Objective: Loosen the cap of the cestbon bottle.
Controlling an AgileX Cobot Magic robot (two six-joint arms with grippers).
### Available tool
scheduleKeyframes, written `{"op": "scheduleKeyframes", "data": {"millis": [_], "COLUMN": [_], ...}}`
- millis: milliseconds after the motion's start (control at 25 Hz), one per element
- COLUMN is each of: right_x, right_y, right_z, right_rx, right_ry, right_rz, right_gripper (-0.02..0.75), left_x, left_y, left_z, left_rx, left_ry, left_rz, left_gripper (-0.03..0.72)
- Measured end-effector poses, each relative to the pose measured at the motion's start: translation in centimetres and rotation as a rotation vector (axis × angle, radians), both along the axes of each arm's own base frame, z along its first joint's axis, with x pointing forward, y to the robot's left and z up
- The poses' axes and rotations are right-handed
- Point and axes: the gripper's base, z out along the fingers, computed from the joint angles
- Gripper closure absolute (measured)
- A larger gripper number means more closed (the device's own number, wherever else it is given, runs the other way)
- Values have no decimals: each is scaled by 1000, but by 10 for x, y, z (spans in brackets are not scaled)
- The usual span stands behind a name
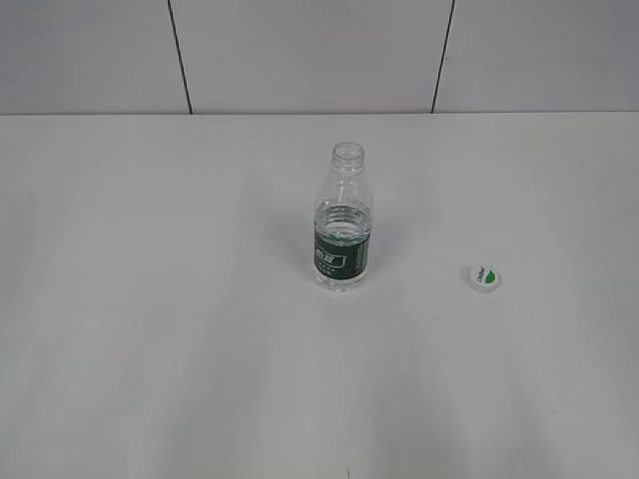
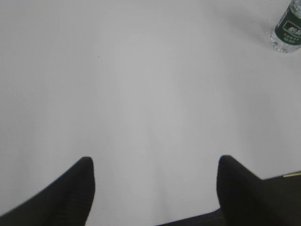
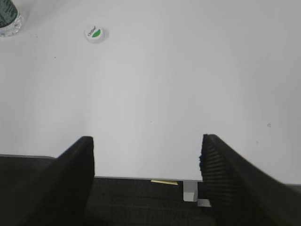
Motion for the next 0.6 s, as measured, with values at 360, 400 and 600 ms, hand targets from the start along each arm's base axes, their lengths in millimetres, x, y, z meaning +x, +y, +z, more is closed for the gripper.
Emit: {"op": "scheduleKeyframes", "data": {"millis": [360, 400, 600], "right_x": [-19, -20, -30], "right_y": [0, -1, -1], "right_z": [1, 0, -1], "right_rx": [7, 9, 24], "right_ry": [-117, -128, -188], "right_rz": [0, -1, -8], "right_gripper": [218, 227, 257], "left_x": [-34, -37, -40], "left_y": [1, 1, 1], "left_z": [3, 3, 2], "left_rx": [-6, -7, -7], "left_ry": [-208, -231, -244], "left_rz": [0, 0, 0], "left_gripper": [207, 208, 211]}}
